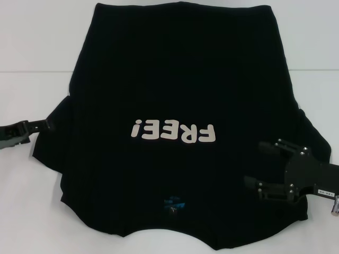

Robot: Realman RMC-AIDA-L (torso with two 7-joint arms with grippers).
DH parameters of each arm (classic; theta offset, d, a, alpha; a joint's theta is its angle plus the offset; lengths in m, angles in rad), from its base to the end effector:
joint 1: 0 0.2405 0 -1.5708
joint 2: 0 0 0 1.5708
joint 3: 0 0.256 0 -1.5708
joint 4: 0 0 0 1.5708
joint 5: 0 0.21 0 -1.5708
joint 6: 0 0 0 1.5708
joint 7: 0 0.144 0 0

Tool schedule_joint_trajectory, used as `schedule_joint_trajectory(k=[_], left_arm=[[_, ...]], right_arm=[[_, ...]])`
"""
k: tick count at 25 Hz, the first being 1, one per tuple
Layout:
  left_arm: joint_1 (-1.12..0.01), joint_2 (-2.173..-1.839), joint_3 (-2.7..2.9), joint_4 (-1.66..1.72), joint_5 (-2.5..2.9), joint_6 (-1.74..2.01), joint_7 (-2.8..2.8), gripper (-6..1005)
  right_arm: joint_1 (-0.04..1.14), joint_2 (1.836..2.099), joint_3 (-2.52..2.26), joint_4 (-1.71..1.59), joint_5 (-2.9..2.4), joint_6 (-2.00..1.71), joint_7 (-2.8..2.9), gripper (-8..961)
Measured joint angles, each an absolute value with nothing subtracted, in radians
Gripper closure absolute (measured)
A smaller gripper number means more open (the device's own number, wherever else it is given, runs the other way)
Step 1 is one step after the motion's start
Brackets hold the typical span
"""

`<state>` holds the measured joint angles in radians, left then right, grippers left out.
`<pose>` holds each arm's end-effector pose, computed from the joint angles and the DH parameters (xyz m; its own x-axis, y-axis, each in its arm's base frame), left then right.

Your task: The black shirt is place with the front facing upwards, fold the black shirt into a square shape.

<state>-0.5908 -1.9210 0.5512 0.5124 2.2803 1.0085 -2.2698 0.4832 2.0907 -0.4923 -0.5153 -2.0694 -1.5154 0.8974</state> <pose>-0.3639 0.3839 0.0652 0.1336 0.7653 0.6297 0.9739 0.0164 -0.2265 0.2986 0.3077 -0.0131 0.8732 -0.0914 -0.4786 -0.2938 -0.8824 -0.3675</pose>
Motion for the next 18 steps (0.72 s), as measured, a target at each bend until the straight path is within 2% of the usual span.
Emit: schedule_joint_trajectory(k=[18], left_arm=[[-0.596, -1.928, 0.567, 0.513, 2.281, 1.014, -2.267, 77]], right_arm=[[0.484, 2.091, -0.495, -0.515, -2.069, -1.519, 0.897, 10]])
